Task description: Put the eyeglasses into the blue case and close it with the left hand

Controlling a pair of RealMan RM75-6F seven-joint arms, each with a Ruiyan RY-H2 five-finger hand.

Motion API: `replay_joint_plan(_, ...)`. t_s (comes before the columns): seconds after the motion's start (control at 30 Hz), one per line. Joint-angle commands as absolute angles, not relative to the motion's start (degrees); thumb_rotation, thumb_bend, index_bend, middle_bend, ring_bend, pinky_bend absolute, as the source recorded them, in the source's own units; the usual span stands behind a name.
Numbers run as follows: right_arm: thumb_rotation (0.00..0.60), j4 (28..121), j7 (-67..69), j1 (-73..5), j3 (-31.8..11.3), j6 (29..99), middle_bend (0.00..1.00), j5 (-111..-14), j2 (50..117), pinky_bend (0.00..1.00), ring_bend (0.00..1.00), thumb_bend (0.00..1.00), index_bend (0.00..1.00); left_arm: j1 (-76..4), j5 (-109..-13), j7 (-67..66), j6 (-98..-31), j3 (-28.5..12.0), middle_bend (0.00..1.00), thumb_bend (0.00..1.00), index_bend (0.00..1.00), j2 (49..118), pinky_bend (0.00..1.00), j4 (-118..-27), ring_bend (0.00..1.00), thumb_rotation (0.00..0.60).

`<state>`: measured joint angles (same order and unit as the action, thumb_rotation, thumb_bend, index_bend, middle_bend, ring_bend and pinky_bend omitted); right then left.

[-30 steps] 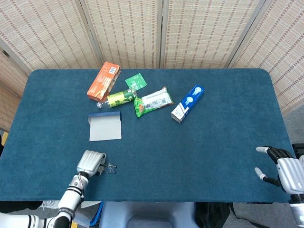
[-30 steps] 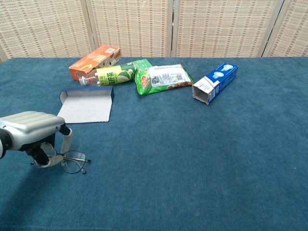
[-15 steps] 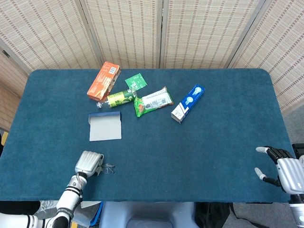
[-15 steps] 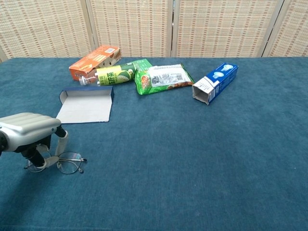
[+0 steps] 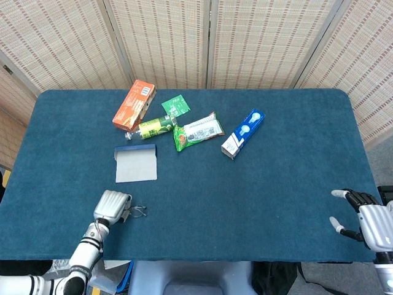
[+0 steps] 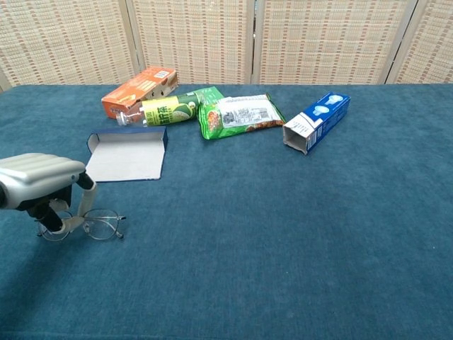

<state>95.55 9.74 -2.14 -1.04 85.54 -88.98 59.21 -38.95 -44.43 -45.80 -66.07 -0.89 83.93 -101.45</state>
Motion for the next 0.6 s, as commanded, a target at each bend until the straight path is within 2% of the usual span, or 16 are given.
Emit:
replay_joint_plan(0.03, 0.600, 95.6, 9.7, -2.0, -1.0, 85.7, 0.29, -89.0, 59.1, 0.26, 0.30, 0.25, 0.29, -39.8, -44.6, -45.5, -65.4, -1.9, 1.00, 0.43, 0.63, 83.0, 1.00, -101.2, 1.00, 0.600)
replay_joint_plan(0.3, 0.600, 95.8, 9.5, -1.9, -0.9, 85.8, 0.29, -89.2, 59.2, 0.26, 0.30, 0.25, 0.29, -44.0, -43.6, -45.2, -62.0, -6.3, 1.00, 0.43, 0.62, 82.7, 1.00, -97.9, 1.00, 0.600)
replay_joint_plan(0.6, 0.600, 95.9, 9.4, -1.6, -0.7, 85.9, 0.29, -89.1, 59.2, 0.26, 0.30, 0.25, 0.29, -49.5, -41.4, -44.2, -57.0, -10.2, 1.00, 0.43, 0.61, 87.6, 1.00, -87.0, 1.00, 0.600)
